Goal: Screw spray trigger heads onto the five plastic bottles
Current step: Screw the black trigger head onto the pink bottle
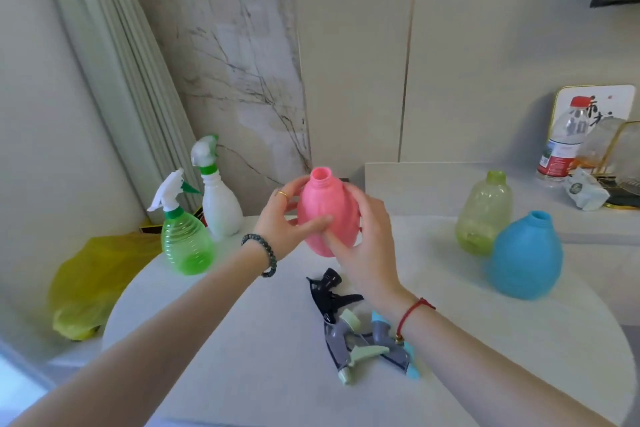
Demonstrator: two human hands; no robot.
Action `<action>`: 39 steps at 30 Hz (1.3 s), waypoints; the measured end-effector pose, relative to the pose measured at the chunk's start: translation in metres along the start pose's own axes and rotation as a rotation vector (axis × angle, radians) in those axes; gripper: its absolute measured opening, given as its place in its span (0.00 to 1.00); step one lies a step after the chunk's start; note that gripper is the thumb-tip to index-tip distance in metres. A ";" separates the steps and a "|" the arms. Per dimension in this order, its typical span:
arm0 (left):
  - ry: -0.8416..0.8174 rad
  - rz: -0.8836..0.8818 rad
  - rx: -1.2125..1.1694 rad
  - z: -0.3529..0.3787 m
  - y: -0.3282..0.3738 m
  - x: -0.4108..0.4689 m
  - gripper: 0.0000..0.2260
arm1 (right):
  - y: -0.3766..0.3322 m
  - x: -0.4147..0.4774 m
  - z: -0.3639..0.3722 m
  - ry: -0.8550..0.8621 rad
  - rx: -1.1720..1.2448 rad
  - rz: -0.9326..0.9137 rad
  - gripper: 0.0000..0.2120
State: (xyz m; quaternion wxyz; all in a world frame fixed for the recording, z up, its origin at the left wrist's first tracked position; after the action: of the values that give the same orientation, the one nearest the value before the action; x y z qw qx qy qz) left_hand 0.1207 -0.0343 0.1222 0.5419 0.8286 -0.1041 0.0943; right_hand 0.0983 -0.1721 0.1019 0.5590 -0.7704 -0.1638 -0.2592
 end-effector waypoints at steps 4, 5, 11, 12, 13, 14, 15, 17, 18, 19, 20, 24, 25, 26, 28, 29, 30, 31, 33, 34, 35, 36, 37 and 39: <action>0.023 -0.099 -0.017 -0.016 -0.045 -0.043 0.28 | 0.013 -0.042 0.045 -0.159 0.056 0.087 0.28; 0.031 -0.110 -0.017 -0.019 -0.054 -0.051 0.28 | 0.017 -0.049 0.053 -0.218 0.059 0.109 0.28; 0.089 -0.210 -0.015 -0.039 -0.098 -0.076 0.24 | 0.041 -0.049 0.070 -0.582 -0.021 0.133 0.19; 0.087 -0.215 -0.031 -0.040 -0.102 -0.077 0.24 | 0.046 -0.040 0.065 -0.581 -0.105 0.125 0.19; 0.085 -0.215 -0.045 -0.040 -0.104 -0.077 0.23 | 0.050 -0.031 0.061 -0.590 -0.216 0.113 0.20; 0.083 -0.213 -0.053 -0.039 -0.105 -0.077 0.23 | 0.055 -0.023 0.058 -0.624 -0.338 0.091 0.21; 0.083 -0.209 -0.060 -0.038 -0.106 -0.077 0.23 | 0.061 -0.018 0.059 -0.688 -0.457 0.065 0.23; 0.094 -0.197 -0.076 -0.036 -0.107 -0.077 0.23 | 0.073 -0.018 0.066 -0.871 -0.660 0.019 0.26; 0.099 -0.195 -0.081 -0.036 -0.108 -0.077 0.22 | 0.077 -0.020 0.070 -0.957 -0.730 -0.002 0.26; 0.101 -0.193 -0.084 -0.036 -0.109 -0.077 0.22 | 0.082 -0.023 0.074 -1.021 -0.780 -0.018 0.25; 0.102 -0.193 -0.087 -0.036 -0.110 -0.077 0.22 | 0.086 -0.026 0.078 -1.062 -0.819 -0.032 0.23; 0.105 -0.187 -0.089 -0.036 -0.109 -0.078 0.22 | 0.092 -0.022 0.079 -1.000 -1.013 -0.112 0.19; 0.107 -0.189 -0.086 -0.036 -0.108 -0.078 0.22 | 0.088 -0.014 0.076 -0.933 -1.019 -0.111 0.18; 0.109 -0.191 -0.085 -0.036 -0.108 -0.078 0.22 | 0.080 -0.003 0.071 -0.833 -0.969 -0.094 0.17; 0.110 -0.197 -0.078 -0.036 -0.107 -0.078 0.22 | 0.048 0.027 0.057 -0.547 -0.717 -0.052 0.15; 0.107 -0.198 -0.074 -0.036 -0.107 -0.078 0.22 | 0.028 0.043 0.049 -0.398 -0.540 -0.020 0.13; 0.105 -0.198 -0.072 -0.036 -0.107 -0.078 0.22 | 0.007 0.057 0.042 -0.284 -0.321 0.030 0.11; 0.105 -0.197 -0.073 -0.036 -0.107 -0.078 0.22 | -0.014 0.069 0.037 -0.221 -0.063 0.090 0.09; 0.107 -0.195 -0.073 -0.036 -0.107 -0.078 0.22 | -0.056 0.084 0.035 -0.220 0.374 0.165 0.07; 0.105 -0.196 -0.070 -0.036 -0.106 -0.079 0.22 | -0.075 0.088 0.035 -0.253 0.480 0.156 0.06; 0.102 -0.198 -0.066 -0.036 -0.106 -0.078 0.22 | -0.091 0.089 0.036 -0.295 0.528 0.145 0.05; 0.099 -0.200 -0.066 -0.036 -0.106 -0.078 0.22 | -0.101 0.088 0.039 -0.331 0.550 0.143 0.05; 0.096 -0.200 -0.069 -0.036 -0.105 -0.078 0.22 | -0.107 0.085 0.043 -0.359 0.566 0.159 0.05; 0.091 -0.198 -0.078 -0.036 -0.104 -0.079 0.22 | -0.107 0.078 0.053 -0.388 0.557 0.199 0.05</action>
State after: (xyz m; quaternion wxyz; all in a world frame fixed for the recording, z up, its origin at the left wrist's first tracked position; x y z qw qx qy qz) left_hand 0.0724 0.0451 0.0235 0.5845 0.8081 -0.0007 0.0736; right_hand 0.1150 -0.0901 0.2169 0.7287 -0.6354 -0.2556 0.0026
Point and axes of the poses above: each hand's wrist, its own x-axis towards the middle knuckle, its own z-axis out of the palm, y = z × x, the point moved 7 cm from there along x, towards the middle knuckle, and after that the axes turned 1 degree about -z, right-handed, at the moved point
